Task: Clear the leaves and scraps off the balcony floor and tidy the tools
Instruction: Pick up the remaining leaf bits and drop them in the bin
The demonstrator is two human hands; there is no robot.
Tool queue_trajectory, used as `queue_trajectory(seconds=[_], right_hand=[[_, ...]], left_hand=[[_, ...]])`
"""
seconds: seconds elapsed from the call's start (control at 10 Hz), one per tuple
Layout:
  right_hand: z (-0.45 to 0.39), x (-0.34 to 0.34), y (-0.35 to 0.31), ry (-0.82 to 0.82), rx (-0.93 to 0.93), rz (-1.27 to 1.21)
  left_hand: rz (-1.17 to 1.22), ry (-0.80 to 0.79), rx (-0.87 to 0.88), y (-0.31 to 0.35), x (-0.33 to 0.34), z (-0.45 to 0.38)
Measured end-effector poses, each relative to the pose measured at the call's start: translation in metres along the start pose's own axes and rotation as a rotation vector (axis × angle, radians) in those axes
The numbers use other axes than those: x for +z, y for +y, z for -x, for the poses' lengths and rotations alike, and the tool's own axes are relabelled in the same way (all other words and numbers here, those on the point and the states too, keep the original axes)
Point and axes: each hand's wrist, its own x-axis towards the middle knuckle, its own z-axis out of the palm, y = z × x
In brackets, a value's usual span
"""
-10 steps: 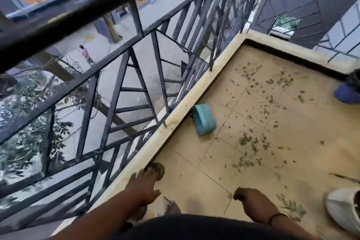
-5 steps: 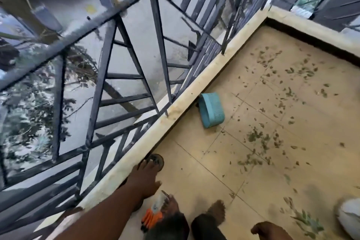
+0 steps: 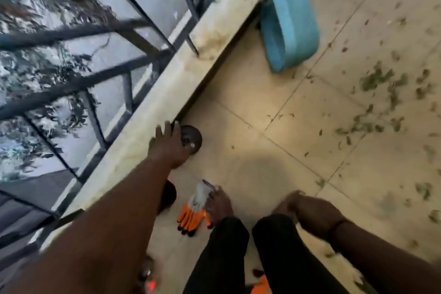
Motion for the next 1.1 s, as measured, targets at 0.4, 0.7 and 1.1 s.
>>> queue_trajectory(seconds=[0.4,0.7,1.1], right_hand=[[-0.245,-0.277,-0.234,0.526,-0.043,0.207],[-0.347,-0.305,-0.298,0.718,-0.170,0.294],[-0.401,-0.296,-0.273,0.754,-0.287,0.572]], left_hand=[[-0.080,0.108,0.000,-0.008,0.027,-0.164],[0.014,0.203,-0.013,-0.013,0.063,-0.210],[-0.036,0.462,0.050,-0.016,0.087,-0.209]])
